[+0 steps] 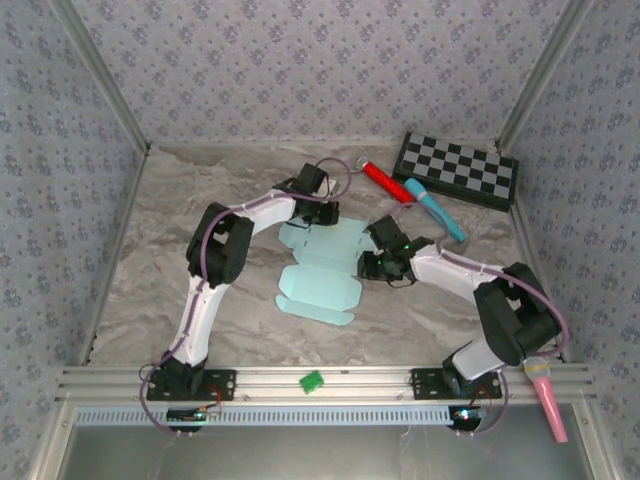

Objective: Fold the paper box

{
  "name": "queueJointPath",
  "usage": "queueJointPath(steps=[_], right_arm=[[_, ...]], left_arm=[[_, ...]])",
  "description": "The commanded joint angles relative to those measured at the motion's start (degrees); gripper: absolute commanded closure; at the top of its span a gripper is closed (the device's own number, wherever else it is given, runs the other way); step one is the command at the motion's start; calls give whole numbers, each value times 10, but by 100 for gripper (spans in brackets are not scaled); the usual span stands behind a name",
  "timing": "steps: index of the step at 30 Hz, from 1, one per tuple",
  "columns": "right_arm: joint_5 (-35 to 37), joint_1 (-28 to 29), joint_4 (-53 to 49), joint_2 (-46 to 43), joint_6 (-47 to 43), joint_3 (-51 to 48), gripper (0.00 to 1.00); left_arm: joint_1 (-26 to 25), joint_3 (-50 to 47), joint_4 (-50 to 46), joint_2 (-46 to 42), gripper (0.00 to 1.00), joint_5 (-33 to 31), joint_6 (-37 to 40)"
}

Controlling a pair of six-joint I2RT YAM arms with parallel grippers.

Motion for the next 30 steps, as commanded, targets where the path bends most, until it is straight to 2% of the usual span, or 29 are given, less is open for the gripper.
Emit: queueJointPath(steps=[1,9,13,24,30], right_arm=[[0,-1,43,22,23,-3,63],[-32,8,83,39,16,16,64],[-16,30,81,36,-8,33,64],[-51,37,94,97,-14,63,66],[-42,38,83,79,-24,62,66]], left_arm=[[-3,-23,-56,22,100,-20,-4],[-5,-22,-53,23,100,-19,-7],[-5,-23,-52,23,100,-19,-10],[-6,-21,-50,23,100,-13,-9],[-6,-2,-63,18,100,2,-3]])
